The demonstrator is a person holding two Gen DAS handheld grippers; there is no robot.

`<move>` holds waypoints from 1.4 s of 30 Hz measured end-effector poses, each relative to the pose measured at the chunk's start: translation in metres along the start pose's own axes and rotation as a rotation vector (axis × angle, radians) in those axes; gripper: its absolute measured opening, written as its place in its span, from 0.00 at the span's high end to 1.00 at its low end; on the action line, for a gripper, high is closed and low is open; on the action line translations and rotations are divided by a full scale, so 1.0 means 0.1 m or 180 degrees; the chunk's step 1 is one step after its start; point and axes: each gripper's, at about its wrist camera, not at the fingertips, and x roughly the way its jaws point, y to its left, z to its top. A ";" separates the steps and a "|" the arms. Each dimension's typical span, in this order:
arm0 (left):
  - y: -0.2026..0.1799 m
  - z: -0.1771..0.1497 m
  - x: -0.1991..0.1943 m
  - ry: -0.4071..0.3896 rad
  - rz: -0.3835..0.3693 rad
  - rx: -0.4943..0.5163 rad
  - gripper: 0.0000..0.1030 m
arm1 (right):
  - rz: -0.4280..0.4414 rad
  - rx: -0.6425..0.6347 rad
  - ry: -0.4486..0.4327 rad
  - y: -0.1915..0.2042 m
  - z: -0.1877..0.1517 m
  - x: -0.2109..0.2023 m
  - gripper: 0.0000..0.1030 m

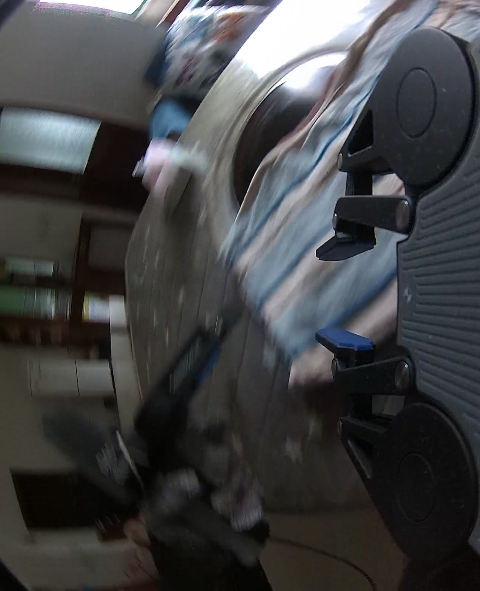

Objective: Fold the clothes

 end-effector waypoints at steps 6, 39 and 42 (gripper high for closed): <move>0.10 -0.06 -0.07 0.0019 -0.0076 -0.0128 0.27 | 0.0162 -0.0331 0.0095 0.42 0.08 0.25 0.60; -0.14 -0.25 0.13 0.0497 -0.1052 -0.1418 0.91 | 0.0147 0.0259 -0.0312 0.18 0.02 -0.29 0.84; -0.09 -0.26 0.09 0.0481 -0.1006 -0.1380 0.91 | 0.0137 0.0406 -0.0341 0.00 -0.04 -0.38 0.84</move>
